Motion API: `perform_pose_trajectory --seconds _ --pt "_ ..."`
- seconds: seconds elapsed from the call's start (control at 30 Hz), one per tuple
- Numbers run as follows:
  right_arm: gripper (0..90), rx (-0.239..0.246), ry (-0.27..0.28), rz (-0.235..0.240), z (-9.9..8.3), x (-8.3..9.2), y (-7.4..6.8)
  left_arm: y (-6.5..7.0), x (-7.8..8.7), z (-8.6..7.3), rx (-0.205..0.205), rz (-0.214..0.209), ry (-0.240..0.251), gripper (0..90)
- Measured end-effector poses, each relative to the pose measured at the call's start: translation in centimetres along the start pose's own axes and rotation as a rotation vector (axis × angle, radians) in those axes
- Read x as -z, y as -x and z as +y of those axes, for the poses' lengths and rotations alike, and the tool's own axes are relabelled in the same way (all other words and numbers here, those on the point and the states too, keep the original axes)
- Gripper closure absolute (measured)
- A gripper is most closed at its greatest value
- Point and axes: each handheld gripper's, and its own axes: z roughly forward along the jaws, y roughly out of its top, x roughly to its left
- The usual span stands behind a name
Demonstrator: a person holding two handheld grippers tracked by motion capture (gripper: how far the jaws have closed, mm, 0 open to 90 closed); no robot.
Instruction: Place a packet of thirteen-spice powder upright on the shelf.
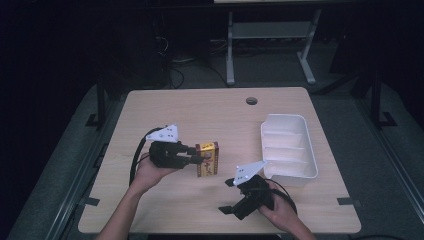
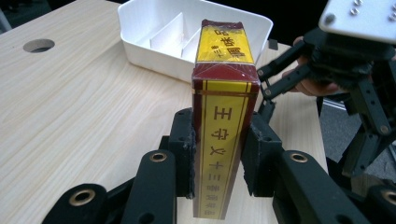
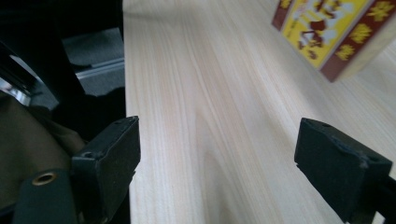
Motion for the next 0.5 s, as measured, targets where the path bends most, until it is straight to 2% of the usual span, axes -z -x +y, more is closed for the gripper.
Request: perform_pose_trajectory --seconds 0.17,0.27,0.5 --pt "13.5 0.044 -0.017 -0.020 -0.1 -0.1 -0.4 -0.4 -0.7 0.3 0.006 -0.024 0.011 68.1" --pt "13.5 0.039 -0.024 -0.025 -0.1 -0.2 -0.4 -0.6 -1.2 0.7 0.001 -0.020 0.013 68.2" --pt "13.5 0.035 -0.028 -0.046 -0.4 0.1 -0.2 -1.2 -2.7 1.8 -0.008 -0.039 0.018 68.1"
